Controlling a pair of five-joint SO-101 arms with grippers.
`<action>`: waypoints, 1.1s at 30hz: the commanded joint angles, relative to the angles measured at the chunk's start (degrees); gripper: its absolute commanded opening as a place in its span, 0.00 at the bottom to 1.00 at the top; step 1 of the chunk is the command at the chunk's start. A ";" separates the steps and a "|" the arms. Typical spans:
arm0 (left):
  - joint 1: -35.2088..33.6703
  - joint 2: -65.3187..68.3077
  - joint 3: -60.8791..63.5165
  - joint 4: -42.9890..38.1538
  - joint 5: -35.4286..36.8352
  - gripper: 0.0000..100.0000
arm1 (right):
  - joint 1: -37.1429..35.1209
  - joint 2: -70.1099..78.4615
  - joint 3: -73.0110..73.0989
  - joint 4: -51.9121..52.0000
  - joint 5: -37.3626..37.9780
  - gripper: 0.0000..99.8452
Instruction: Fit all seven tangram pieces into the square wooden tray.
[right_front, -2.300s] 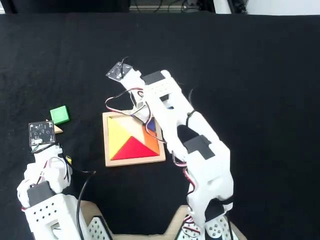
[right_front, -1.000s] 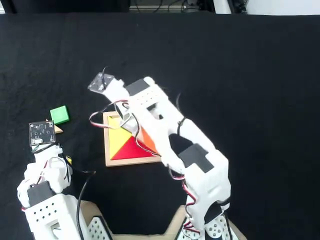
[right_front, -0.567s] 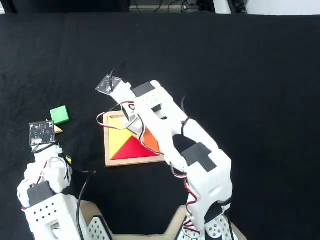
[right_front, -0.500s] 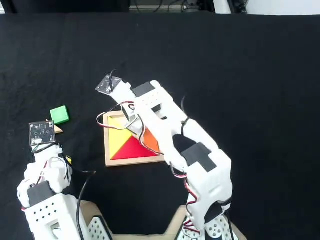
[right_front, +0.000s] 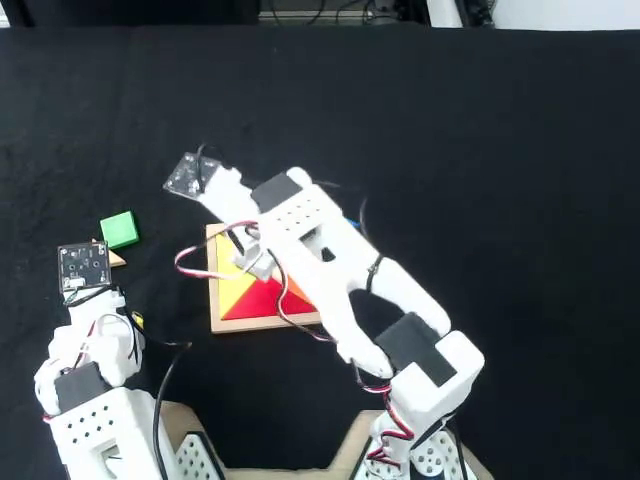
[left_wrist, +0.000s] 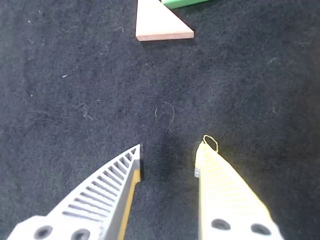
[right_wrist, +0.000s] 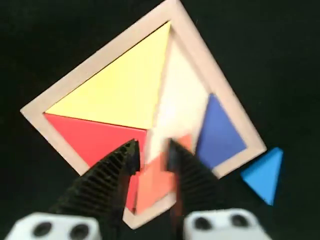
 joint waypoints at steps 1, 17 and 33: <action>0.66 -0.26 -0.31 -1.05 -0.26 0.18 | -0.70 2.15 2.51 -5.71 -2.37 0.01; 0.66 -0.26 -0.31 -1.05 -0.26 0.18 | 2.73 9.71 -3.21 -3.25 -2.20 0.01; 0.66 -0.26 -0.31 -1.05 -0.26 0.18 | 5.27 9.80 -5.32 -3.08 -2.11 0.01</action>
